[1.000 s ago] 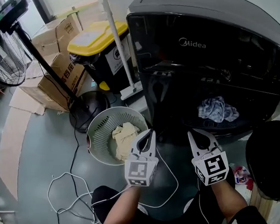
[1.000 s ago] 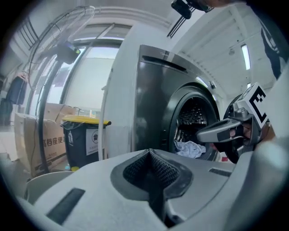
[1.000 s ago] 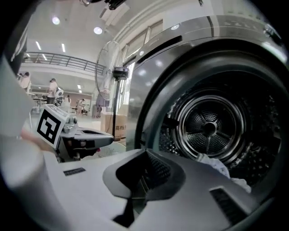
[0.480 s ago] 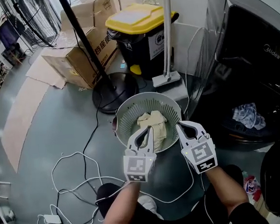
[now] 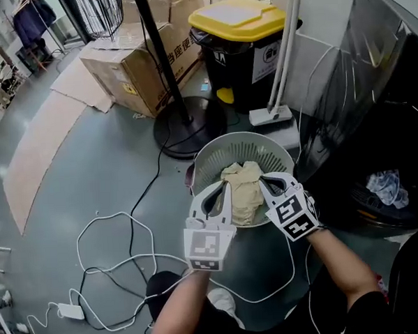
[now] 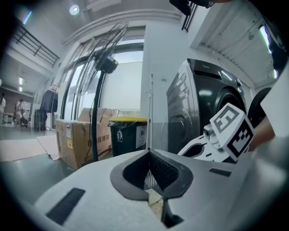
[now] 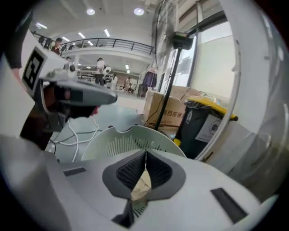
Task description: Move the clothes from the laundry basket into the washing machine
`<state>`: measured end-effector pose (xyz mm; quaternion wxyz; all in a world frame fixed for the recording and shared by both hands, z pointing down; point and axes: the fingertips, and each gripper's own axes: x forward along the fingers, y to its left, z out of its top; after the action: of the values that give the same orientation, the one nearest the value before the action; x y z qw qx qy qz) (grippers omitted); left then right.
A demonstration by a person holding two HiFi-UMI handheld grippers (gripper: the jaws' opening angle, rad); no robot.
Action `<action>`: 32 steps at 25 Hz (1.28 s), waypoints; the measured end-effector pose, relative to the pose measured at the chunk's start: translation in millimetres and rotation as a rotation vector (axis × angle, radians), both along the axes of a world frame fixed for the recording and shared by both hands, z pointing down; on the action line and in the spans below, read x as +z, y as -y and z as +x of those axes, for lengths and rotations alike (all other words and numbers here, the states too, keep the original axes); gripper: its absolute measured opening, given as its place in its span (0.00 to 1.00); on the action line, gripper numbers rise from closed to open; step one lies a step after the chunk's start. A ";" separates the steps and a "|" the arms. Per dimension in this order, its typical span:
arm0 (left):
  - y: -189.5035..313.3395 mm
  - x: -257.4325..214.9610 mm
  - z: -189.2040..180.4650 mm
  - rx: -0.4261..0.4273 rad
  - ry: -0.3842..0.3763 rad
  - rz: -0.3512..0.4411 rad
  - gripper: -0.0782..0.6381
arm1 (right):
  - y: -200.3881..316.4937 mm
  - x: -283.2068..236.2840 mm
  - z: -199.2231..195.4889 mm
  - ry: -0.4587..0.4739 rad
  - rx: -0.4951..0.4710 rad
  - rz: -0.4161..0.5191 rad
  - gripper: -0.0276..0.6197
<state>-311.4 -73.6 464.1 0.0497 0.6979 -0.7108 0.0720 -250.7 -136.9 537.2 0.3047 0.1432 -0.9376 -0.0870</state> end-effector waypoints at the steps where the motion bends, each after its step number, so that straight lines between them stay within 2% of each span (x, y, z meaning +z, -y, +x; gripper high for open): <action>1: 2.0 -5.9 -4.6 -0.001 0.011 0.010 0.12 | 1.3 11.2 -8.4 -0.057 -0.045 0.011 0.06; 4: 7.1 -15.5 -26.6 -0.028 0.017 0.036 0.12 | -0.8 57.0 -34.7 -0.257 -0.213 0.009 0.09; 5: 8.2 -15.9 -33.8 -0.038 0.015 0.041 0.12 | -3.0 76.6 -41.8 -0.332 -0.271 -0.002 0.24; 7: 8.2 -14.0 -44.1 -0.049 0.013 0.040 0.12 | -6.2 117.2 -52.9 -0.475 -0.370 -0.018 0.38; 9: 5.6 -11.7 -50.7 -0.051 0.016 0.034 0.12 | -9.2 155.7 -61.4 -0.591 -0.450 -0.025 0.43; 12: -2.7 -5.1 -63.5 -0.067 0.024 0.014 0.12 | -12.8 208.6 -71.9 -0.716 -0.539 -0.013 0.50; 15: -5.7 8.9 -73.4 -0.076 0.025 -0.019 0.12 | -11.1 256.2 -79.0 -0.801 -0.586 -0.002 0.56; 17: -2.8 16.1 -77.0 -0.082 -0.001 -0.027 0.12 | -5.4 286.1 -77.0 -0.868 -0.602 0.012 0.57; 21: 2.2 8.5 -80.8 -0.093 -0.041 0.005 0.12 | 3.5 331.2 -66.5 -0.987 -0.637 0.038 0.57; 26: 6.1 1.4 -86.0 -0.103 -0.036 0.026 0.12 | 4.1 356.7 -66.1 -1.061 -0.672 0.045 0.57; 32: 6.4 2.4 -87.9 -0.109 -0.024 0.020 0.12 | 0.8 379.1 -63.5 -1.123 -0.684 -0.003 0.57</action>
<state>-399.3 -80.1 466.5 0.0549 0.6593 -0.7479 0.0537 -314.2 -137.7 916.3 0.7032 -0.2304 -0.6287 -0.2391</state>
